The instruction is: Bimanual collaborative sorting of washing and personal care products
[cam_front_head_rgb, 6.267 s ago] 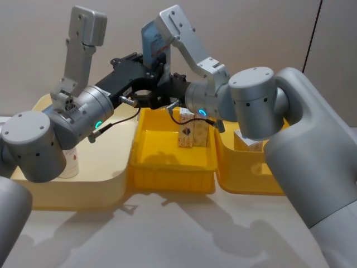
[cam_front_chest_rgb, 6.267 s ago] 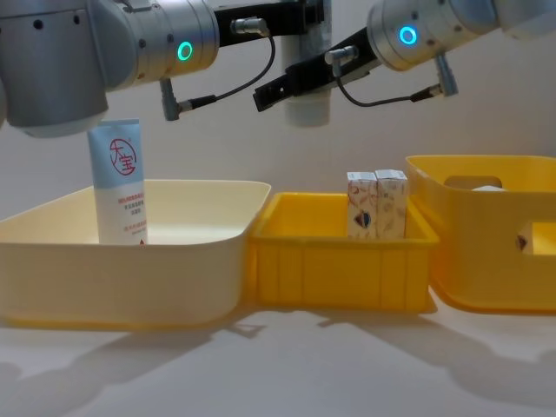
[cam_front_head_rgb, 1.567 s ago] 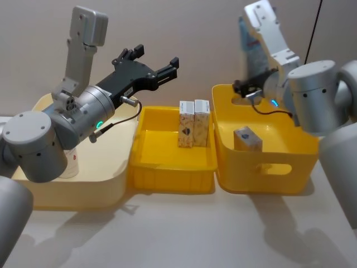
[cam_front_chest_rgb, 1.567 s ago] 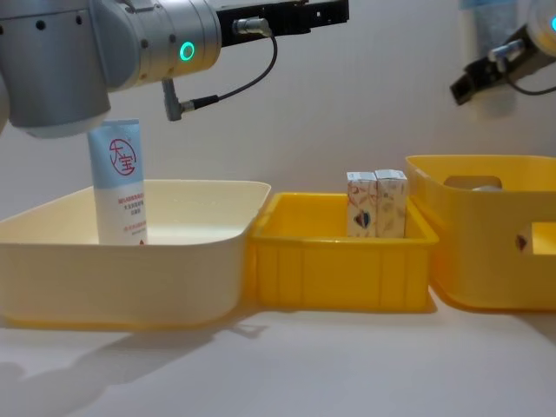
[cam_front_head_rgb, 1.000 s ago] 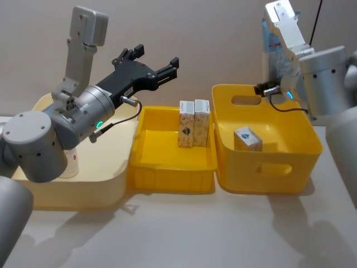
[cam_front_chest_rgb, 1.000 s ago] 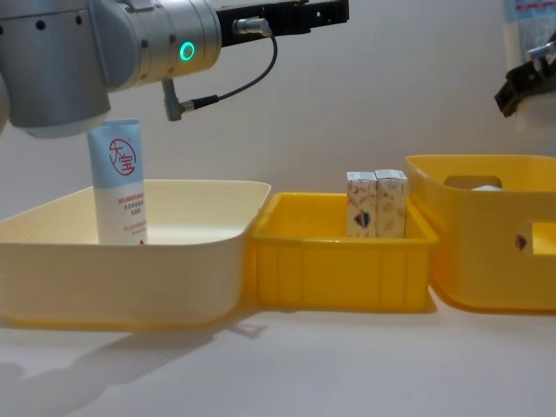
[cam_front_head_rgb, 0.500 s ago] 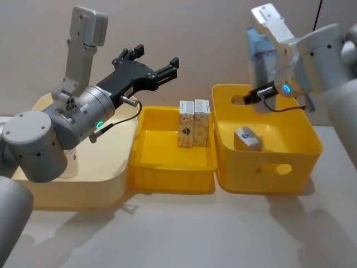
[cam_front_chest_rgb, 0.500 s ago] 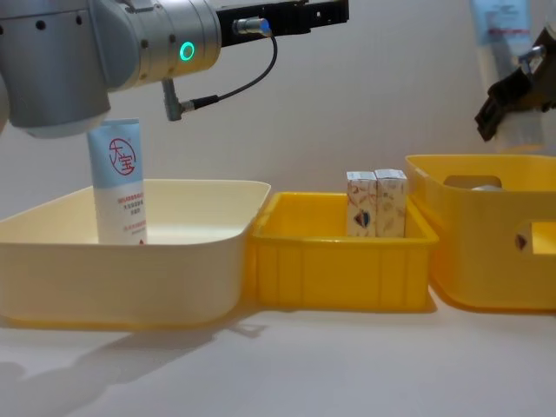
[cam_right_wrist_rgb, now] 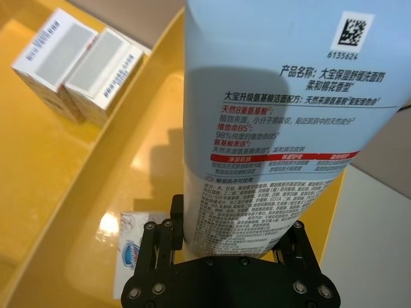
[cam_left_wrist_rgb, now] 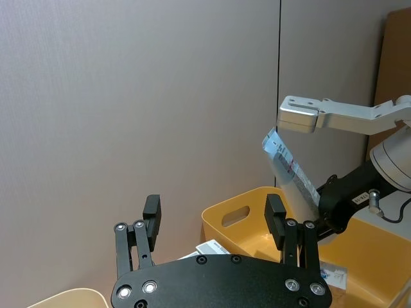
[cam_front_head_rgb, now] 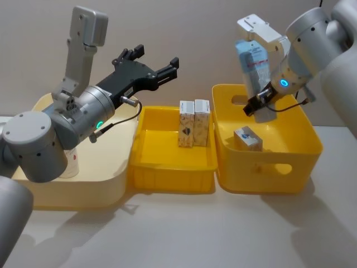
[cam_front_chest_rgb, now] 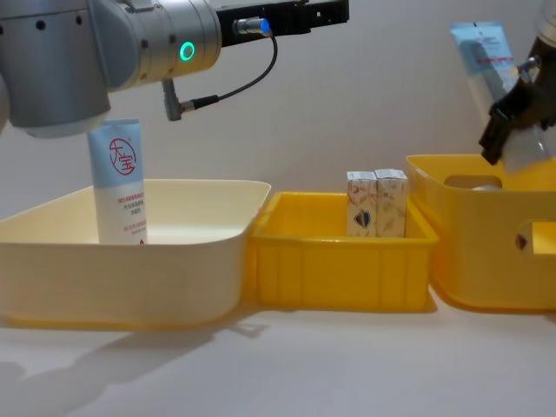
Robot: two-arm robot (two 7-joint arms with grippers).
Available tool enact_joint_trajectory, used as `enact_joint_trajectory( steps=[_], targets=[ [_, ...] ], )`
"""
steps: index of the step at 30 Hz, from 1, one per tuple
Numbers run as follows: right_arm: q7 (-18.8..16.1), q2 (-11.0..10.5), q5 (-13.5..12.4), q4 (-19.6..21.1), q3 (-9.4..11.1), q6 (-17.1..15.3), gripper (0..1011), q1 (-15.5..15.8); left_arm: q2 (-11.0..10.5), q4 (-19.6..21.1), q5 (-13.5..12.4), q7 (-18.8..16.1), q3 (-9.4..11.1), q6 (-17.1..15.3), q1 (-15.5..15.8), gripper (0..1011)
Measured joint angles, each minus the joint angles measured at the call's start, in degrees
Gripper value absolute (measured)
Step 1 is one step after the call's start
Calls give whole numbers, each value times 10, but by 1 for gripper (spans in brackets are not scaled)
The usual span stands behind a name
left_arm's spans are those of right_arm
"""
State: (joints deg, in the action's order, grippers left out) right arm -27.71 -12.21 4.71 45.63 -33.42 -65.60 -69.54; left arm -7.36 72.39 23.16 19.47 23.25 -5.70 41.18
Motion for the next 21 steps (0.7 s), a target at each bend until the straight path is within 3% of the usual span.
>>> enact_joint_trajectory(
  steps=[5, 14, 21],
  targets=[
    [-18, -2, 8, -32, -23, -4, 660, -18, 0, 0, 0, 0, 0, 0, 0, 1003],
    [-35, -7, 17, -55, -42, -7, 661, -31, 0, 0, 0, 0, 0, 0, 0, 1004],
    [-42, -9, 21, -67, -51, -8, 851, -37, 0, 0, 0, 0, 0, 0, 0, 1003]
  ],
)
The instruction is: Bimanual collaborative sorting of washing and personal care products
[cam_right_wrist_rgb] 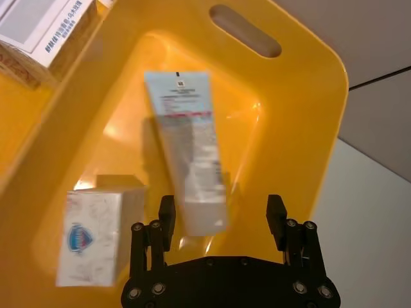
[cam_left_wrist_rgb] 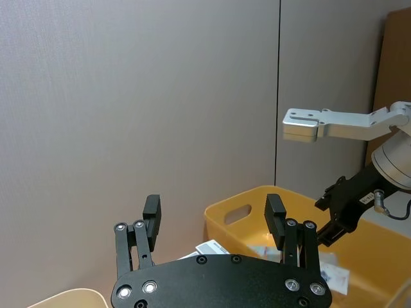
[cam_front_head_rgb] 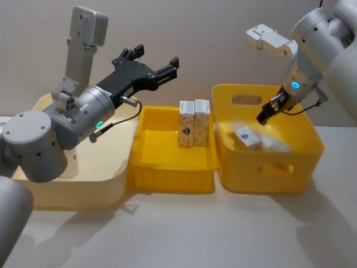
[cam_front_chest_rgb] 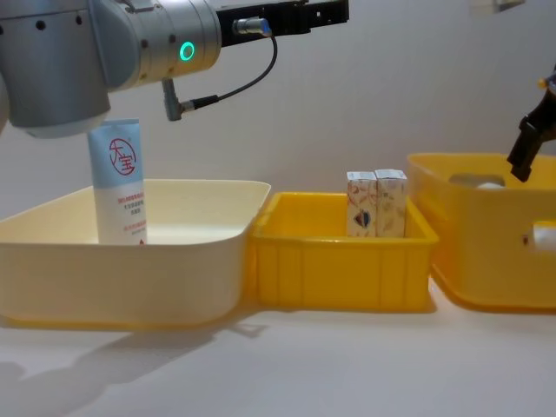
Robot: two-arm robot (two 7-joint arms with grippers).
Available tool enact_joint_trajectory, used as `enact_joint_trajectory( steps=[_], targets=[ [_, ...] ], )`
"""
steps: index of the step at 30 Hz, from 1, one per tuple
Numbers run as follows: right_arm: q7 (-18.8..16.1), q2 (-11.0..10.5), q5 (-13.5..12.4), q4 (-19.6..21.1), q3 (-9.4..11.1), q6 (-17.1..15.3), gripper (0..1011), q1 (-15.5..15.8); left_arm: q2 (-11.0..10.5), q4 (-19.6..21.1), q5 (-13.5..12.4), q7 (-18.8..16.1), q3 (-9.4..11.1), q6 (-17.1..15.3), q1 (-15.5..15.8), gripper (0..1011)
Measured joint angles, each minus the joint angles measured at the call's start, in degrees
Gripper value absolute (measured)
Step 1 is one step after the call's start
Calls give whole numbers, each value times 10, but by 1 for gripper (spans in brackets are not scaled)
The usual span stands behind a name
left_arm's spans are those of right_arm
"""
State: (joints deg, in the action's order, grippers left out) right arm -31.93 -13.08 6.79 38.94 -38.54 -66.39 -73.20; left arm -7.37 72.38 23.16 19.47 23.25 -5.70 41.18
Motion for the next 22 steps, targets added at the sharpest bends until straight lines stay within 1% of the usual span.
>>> enact_joint_trajectory(
  steps=[1, 2, 3, 5, 6, 22],
  targets=[
    [-1, 0, 0, -1, -1, 0, 851, 0, 0, 0, 0, 0, 0, 0, 0, 1003],
    [-1, 0, 1, -2, -1, 0, 908, -1, 0, 0, 0, 0, 0, 0, 0, 1003],
    [-2, -1, 1, -3, -3, 0, 938, -2, 0, 0, 0, 0, 0, 0, 0, 1004],
    [-3, -1, 2, -4, -3, -1, 964, -2, 0, 0, 0, 0, 0, 0, 0, 1004],
    [-3, -1, 2, -5, -4, -1, 1001, -3, 0, 0, 0, 0, 0, 0, 0, 1004],
    [-7, -2, 4, -11, -9, -2, 1001, -6, 0, 0, 0, 0, 0, 0, 0, 1003]
  ],
)
